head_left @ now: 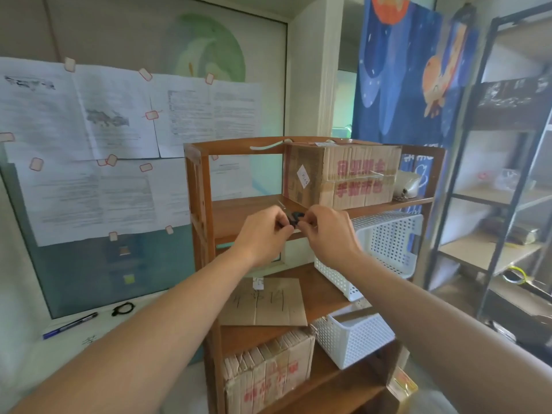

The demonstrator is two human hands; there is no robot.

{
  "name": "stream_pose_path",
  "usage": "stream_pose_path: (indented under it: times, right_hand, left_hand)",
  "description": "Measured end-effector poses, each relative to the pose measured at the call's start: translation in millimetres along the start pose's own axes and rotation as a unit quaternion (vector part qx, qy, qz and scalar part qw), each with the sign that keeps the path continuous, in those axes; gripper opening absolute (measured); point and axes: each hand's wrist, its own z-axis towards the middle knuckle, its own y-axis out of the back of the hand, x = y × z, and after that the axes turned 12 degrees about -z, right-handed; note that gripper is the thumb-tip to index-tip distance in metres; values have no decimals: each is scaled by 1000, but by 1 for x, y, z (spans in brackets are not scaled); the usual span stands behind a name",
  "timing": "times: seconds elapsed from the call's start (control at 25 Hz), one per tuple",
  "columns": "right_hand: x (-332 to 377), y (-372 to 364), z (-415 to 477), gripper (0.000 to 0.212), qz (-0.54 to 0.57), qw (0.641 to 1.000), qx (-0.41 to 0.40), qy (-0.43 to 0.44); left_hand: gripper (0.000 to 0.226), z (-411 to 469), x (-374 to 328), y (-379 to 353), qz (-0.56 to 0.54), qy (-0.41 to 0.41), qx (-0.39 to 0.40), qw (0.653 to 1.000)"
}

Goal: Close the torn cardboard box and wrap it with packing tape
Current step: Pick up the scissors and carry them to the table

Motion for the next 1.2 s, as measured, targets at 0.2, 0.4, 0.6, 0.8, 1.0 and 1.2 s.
stream_pose_path:
  times: [0.2,0.4,0.6,0.8,1.0,1.2]
  right_hand:
    - [38,23,-80,7,99,993,-67,-15]
    - [84,45,-156,9,157,979,-119,-56]
    - [135,65,-211,10,293,939,-109,-146]
    - [184,75,-261,26,461,857,-71,-217]
    - [192,95,-295,19,558,801,-45,-213]
    - [178,118,-325,19,595,778,-6,-202]
  left_hand:
    - [8,-86,-11,9,-277,64,-54,957]
    - [7,-167,-27,25,-393,68,-111,910]
    - [34,-236,-37,46,-476,67,-171,860]
    - [23,-300,-39,62,-481,90,-240,839]
    - [23,-339,-61,64,-464,84,-282,835]
    - [23,-377,-90,51,-485,93,-291,820]
